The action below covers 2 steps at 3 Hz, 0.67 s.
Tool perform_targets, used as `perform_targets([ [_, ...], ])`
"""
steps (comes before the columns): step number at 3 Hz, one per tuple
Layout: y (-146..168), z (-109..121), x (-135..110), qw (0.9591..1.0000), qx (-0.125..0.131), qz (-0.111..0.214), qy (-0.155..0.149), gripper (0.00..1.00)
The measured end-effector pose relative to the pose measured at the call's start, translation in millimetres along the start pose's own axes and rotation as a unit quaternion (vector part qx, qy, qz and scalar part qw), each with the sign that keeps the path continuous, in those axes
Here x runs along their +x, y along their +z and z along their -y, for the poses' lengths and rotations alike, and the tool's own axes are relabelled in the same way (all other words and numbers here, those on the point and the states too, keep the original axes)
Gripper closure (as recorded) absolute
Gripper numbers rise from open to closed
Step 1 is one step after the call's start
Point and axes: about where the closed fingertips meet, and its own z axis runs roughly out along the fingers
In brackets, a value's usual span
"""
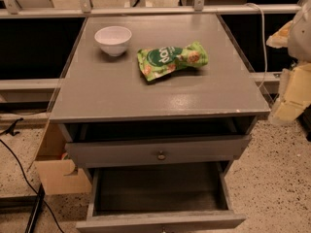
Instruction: Close middle drawer
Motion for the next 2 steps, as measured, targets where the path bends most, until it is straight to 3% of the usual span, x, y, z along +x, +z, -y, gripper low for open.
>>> perform_targets([
  [2, 2.3, -8.9, 5.8, 0.9999, 0.004, 0.008, 0.014, 0.0],
])
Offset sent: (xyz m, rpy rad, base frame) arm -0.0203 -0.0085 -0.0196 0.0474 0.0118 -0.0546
